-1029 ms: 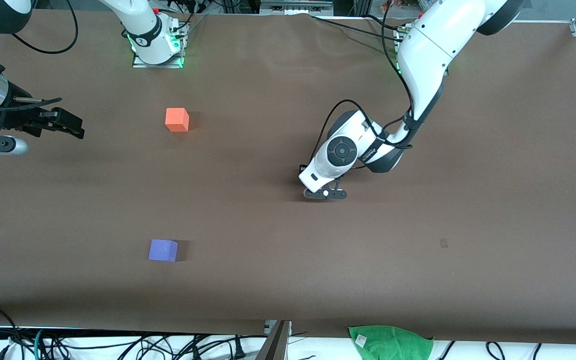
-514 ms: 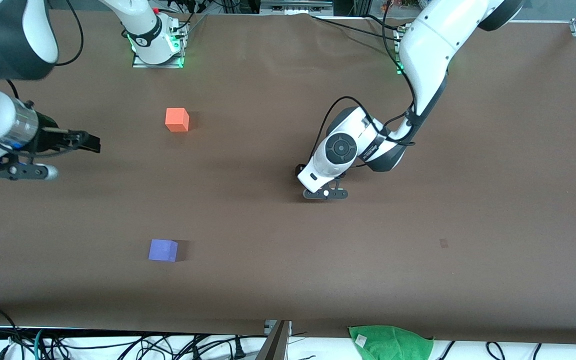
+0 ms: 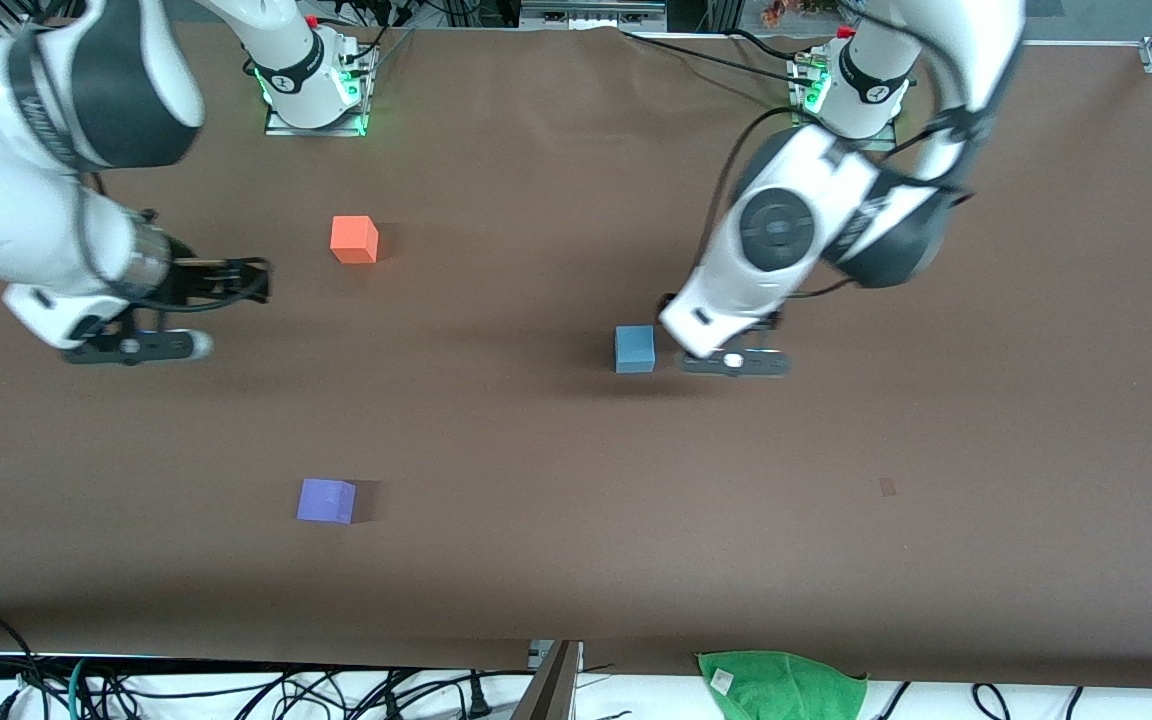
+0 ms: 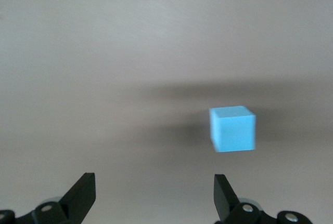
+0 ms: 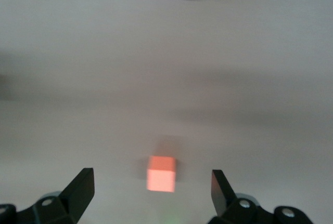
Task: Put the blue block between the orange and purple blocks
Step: 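Set the blue cube down with the left gripper while the right gripper approaches, then grasp the blue cube with the right gripper while the left gripper withdraws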
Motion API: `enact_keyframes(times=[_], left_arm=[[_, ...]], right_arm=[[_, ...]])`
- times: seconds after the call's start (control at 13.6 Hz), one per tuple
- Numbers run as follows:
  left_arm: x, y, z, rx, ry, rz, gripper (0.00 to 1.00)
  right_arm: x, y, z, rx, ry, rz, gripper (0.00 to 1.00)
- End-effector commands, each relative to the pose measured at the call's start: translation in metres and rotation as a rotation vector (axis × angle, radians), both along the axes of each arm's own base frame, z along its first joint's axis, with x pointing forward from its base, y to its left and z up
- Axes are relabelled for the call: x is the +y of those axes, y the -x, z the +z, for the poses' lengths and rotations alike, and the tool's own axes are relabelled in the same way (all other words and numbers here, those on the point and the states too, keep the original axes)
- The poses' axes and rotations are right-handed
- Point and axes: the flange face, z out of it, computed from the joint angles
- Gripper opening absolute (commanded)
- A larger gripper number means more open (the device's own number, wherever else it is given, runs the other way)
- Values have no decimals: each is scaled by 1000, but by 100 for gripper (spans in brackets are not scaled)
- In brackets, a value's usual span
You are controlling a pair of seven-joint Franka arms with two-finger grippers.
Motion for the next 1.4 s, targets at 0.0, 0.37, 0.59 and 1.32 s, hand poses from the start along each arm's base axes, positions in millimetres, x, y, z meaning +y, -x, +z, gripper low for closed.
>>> enact_keyframes(times=[0.0,0.37,0.59,1.32], left_arm=[[71,-8,40,-5,-20,-67,100],[208,-27,103,-78,-12,122,100],[248,-35,137,-111,-3,97,100],[300,-4,141,-84,43,73,100]], right_arm=[[51,-11,-41,-5,-46,-77,99],[218,17,-135,-105,-32,-156,99],[298,40,-182,-205,-86,-274,99],[449,128,-257,-304,-162,-363,99]])
